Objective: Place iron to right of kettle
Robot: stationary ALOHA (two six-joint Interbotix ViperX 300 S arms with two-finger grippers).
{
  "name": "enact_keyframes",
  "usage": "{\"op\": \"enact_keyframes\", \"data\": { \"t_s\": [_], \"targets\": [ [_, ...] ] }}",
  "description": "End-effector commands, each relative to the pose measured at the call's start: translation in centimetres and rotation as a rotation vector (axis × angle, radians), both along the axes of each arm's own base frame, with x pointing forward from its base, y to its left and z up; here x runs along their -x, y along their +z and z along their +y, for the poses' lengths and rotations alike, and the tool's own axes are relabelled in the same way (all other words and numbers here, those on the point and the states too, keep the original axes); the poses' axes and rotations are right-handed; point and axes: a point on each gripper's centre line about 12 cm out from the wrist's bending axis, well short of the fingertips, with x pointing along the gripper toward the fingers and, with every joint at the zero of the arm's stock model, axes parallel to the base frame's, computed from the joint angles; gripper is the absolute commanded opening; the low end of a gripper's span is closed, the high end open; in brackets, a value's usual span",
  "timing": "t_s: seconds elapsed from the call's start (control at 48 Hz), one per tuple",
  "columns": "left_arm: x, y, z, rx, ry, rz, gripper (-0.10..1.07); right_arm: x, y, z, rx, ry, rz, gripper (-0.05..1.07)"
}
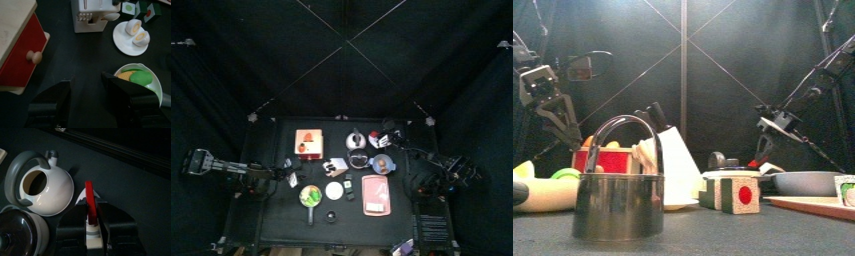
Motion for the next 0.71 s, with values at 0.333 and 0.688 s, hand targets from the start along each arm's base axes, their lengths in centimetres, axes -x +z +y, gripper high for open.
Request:
{"op": "enact_keyframes", "data": {
  "t_s": [0.333, 0.688],
  "targets": [
    [-0.3, 0.4, 0.0, 0.003, 0.000, -0.014, 0.83, -1.5, 0.5, 1.4, 0.005, 0.068, 0.014, 0.84],
    [-0.4, 0.5, 0.0, 0.001, -0.001, -0.017, 0.83, -2.1, 0.7, 1.9, 0.001, 0.092, 0.035, 0.84]
  ]
}}
